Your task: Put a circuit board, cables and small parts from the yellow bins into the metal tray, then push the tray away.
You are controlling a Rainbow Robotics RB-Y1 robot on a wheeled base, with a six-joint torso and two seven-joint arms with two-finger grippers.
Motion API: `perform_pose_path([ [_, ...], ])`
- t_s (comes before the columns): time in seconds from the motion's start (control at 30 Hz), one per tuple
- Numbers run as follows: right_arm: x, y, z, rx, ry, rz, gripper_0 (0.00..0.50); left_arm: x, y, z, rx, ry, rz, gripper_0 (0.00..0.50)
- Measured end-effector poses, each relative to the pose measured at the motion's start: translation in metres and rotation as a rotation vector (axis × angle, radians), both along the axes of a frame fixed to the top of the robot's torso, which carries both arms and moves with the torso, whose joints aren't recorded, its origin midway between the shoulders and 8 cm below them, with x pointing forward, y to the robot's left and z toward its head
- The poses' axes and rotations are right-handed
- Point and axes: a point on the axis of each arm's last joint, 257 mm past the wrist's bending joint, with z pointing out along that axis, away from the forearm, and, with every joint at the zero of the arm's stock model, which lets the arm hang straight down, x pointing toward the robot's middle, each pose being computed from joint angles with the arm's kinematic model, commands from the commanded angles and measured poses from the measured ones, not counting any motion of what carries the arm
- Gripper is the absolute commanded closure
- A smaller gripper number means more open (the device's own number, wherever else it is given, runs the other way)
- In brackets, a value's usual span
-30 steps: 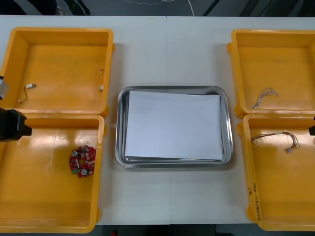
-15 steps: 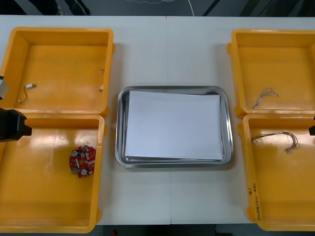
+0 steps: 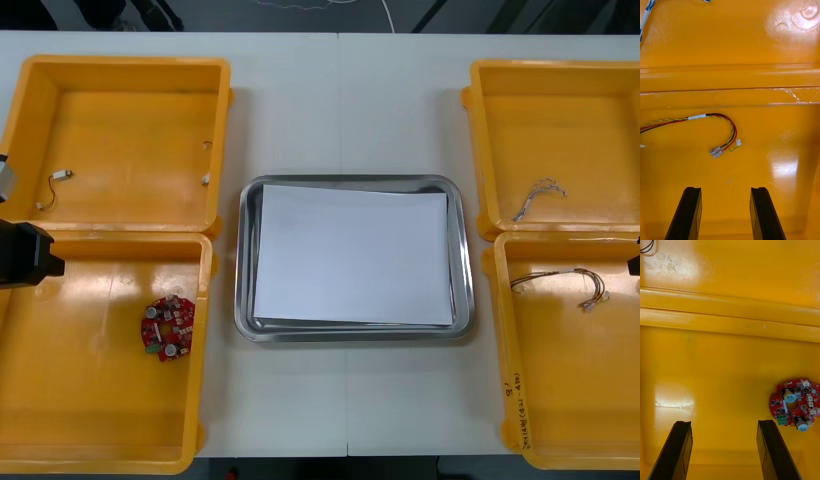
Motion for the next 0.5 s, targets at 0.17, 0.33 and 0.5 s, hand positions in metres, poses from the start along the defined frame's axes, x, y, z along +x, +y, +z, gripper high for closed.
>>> perform_pose_path([
  [0.17,0.0000,0.0000,0.0000,0.000,0.000,0.000,0.130,0.0000,0.0000,0.0000,0.000,0.000,0.000,0.000],
  [0.33,0.0000,0.0000,0.0000,0.000,0.000,0.000,0.132,0.0000,0.0000,0.0000,0.000,0.000,0.000,0.000],
  [0.5,0.0000,0.0000,0.0000,0.000,0.000,0.000,0.132,0.0000,0.0000,0.0000,0.000,0.000,0.000,0.000],
])
